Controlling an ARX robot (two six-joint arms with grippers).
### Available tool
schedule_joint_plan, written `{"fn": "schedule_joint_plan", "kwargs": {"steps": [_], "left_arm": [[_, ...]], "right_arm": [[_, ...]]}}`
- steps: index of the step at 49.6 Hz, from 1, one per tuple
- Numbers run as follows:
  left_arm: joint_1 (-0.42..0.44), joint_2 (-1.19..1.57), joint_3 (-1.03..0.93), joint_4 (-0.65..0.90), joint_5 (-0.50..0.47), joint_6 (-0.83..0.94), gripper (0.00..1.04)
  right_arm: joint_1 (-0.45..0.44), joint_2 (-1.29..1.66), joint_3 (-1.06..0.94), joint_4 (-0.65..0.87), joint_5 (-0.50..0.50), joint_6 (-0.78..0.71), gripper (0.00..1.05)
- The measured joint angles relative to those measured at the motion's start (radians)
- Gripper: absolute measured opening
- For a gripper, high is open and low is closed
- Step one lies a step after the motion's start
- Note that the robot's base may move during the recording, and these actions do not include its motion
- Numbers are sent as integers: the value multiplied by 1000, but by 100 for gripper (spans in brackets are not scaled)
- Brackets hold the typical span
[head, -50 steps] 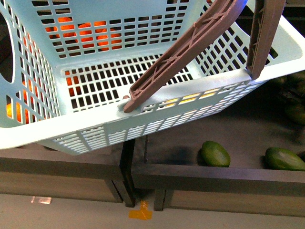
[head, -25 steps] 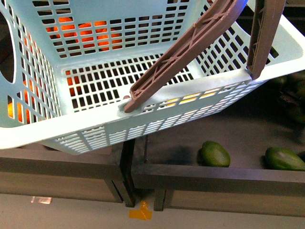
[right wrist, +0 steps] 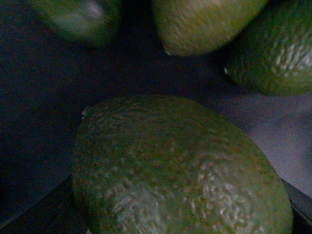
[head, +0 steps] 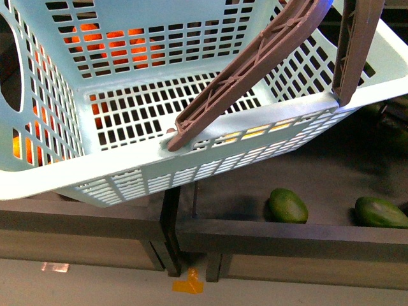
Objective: Pick mango and avocado into basket
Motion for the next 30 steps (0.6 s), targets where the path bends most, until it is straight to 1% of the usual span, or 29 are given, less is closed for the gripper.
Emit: {"fn": "schedule_joint_plan", "kwargs": {"steps": [5,13,18,23,27,30], "left_arm": [[0,0,0,0,-1,0,18],[0,0,0,0,0,0,18],[0,0,0,0,0,0,18],[0,0,0,0,0,0,18],[0,0,0,0,0,0,18],[0,0,0,0,0,0,18]], "right_arm": [[0,-143,-147,99,-57,-57,79],[10,-460,-461,245,-183,-156,79],[23,-627,-605,275,-238,-178,79],[40,-761,-698,280,-283,-179,79],[64,-886,-767,279,-313,-175,79],[99,-997,-810,266,-321,-169,79]]}}
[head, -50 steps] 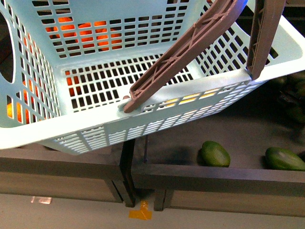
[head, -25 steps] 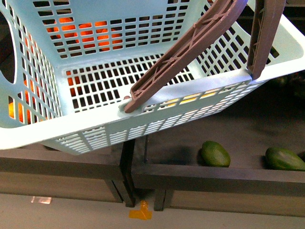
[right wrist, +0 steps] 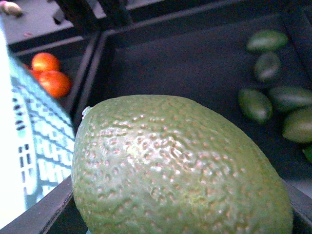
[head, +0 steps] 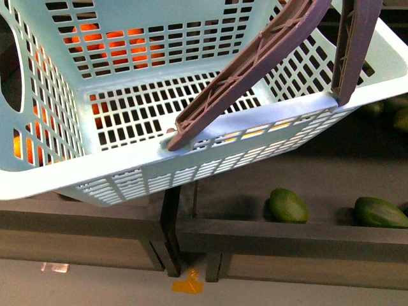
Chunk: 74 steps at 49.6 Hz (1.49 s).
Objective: Pick mango and avocado into basket
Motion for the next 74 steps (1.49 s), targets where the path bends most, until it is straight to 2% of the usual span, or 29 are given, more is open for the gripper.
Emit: {"fn": "schedule_joint_plan", "kwargs": {"steps": [8,17,30,37,41,46,51,59,66,71,72,74], "left_arm": [[0,0,0,0,0,0,18],[0,0,0,0,0,0,18],[0,0,0,0,0,0,18],[0,0,0,0,0,0,18],[0,0,0,0,0,0,18],[0,0,0,0,0,0,18],[0,0,0,0,0,0,18],[0,0,-1,0,-1,-3,18],[2,0,-1,0,-8,0,18],[2,0,-1,0,-3,-1,18],[2,0,-1,0,-3,-1,18],[0,0,-1,0,-3,-1,18]], "right_arm": [[107,-152,-27,-23,8,32,79],[266,-141,12,-19,64,65,79],[402,-34,117,-3,109,98,79],[448,7,152,-3,127,102,79],[462,19,162,-3,134,100,81],[466,27,166,-5,139,102,98],[465,27,166,-5,142,102,96],[440,24,161,-2,201,101,96],[360,-26,108,-13,312,109,96],[332,-41,104,-14,333,113,96],[331,-41,100,-2,348,108,95],[331,-43,51,138,416,41,87]]}}
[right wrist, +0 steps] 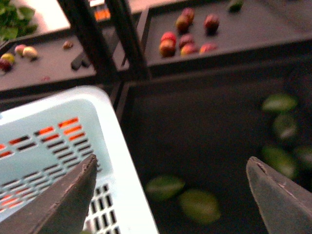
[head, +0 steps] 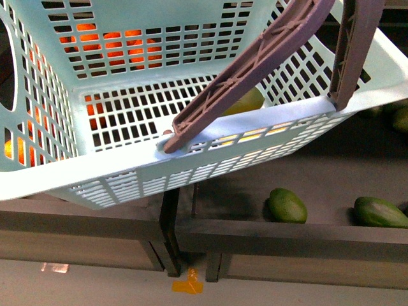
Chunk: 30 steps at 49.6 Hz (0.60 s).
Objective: Pick mango and avocado into basket
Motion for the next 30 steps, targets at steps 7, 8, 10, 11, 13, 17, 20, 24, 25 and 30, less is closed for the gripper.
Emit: {"fn": "schedule_joint_plan", "kwargs": {"steps": [7,8,10,11,13,17,20,24,25,30], "left_arm": [[2,0,0,0,7,-6,18],[2,0,0,0,6,-6,18],[2,0,0,0,2,-3,18],[2,0,0,0,1,-2,18],[1,0,0,0,1,0,18],[1,0,0,0,3,0,18],[1,0,0,0,5,-2,18],[2,0,0,0,2,-1,18],[2,0,0,0,0,-1,18],[2,0,0,0,-1,0,18]], "right_arm": [[-26,-98,-222,259,4,-156,58],[-31,-119,-248,268,1,-165,53],[-40,-153,-290,280,-7,-175,46],[-42,-159,-299,282,-9,-176,44],[-50,-185,-334,288,-16,-181,37],[-69,-241,-412,295,-27,-189,20],[-77,-282,-455,298,-40,-195,7],[-89,-346,-512,296,-56,-200,2],[-93,-365,-528,292,-58,-200,2],[-126,-437,-581,271,-108,-200,2]]}}
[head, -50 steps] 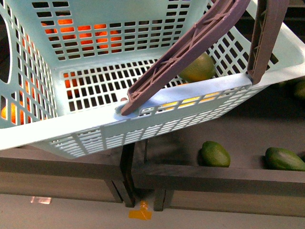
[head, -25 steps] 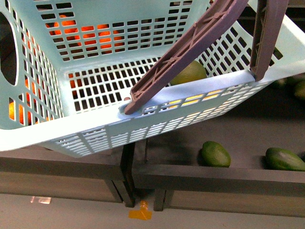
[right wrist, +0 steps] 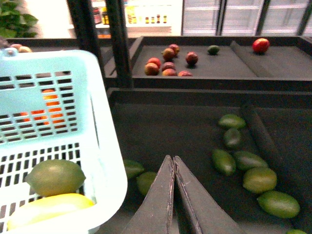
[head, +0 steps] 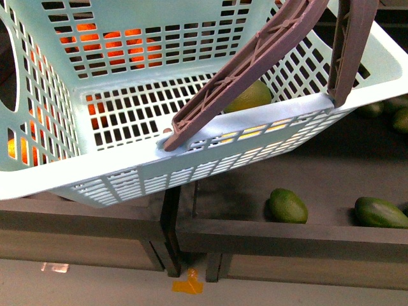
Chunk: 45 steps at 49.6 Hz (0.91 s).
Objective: Pick mango and avocado into basket
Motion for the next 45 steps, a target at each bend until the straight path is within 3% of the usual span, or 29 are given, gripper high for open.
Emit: {"fn": "schedule_joint_plan", "kwargs": {"steps": [17,23,45], "left_arm": [[0,0,0,0,5,-2,18],[0,0,0,0,3,-2,18],[0,0,0,0,4,-2,18]], "right_arm": [[-42,-188,-97,-95,-22,0,2],[-42,-204,-141,-56,-22,0,2],[-42,-575,-175,-380,-22,0,2]]}}
